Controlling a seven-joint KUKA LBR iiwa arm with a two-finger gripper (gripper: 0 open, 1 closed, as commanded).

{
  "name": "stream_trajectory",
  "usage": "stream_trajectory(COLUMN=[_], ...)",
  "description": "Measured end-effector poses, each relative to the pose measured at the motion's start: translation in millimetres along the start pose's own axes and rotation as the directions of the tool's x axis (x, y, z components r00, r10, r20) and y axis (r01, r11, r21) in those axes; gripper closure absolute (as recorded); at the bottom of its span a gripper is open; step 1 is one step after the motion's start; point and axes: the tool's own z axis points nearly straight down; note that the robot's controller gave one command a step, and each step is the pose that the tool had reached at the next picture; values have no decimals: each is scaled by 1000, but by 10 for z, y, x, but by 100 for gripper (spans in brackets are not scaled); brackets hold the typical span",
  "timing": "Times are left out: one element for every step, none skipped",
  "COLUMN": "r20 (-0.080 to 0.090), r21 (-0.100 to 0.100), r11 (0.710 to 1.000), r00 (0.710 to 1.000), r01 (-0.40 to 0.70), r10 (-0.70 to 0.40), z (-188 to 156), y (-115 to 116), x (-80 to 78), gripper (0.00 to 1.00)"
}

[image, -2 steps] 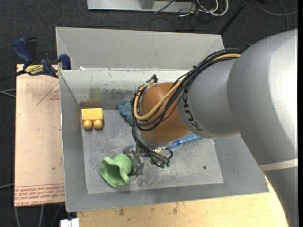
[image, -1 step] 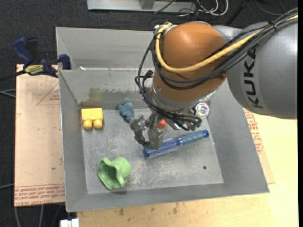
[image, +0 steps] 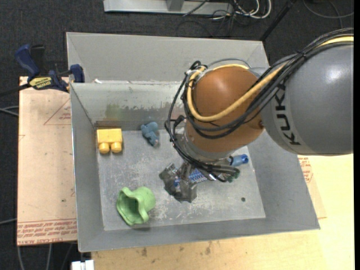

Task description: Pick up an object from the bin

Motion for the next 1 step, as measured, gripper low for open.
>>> stream_trajectory(r20=[2], r21=[0], r11=[1000], r00=[1000], r01=[-20], r10=[20], z=[550], y=[176], x=[-29], gripper=[100])
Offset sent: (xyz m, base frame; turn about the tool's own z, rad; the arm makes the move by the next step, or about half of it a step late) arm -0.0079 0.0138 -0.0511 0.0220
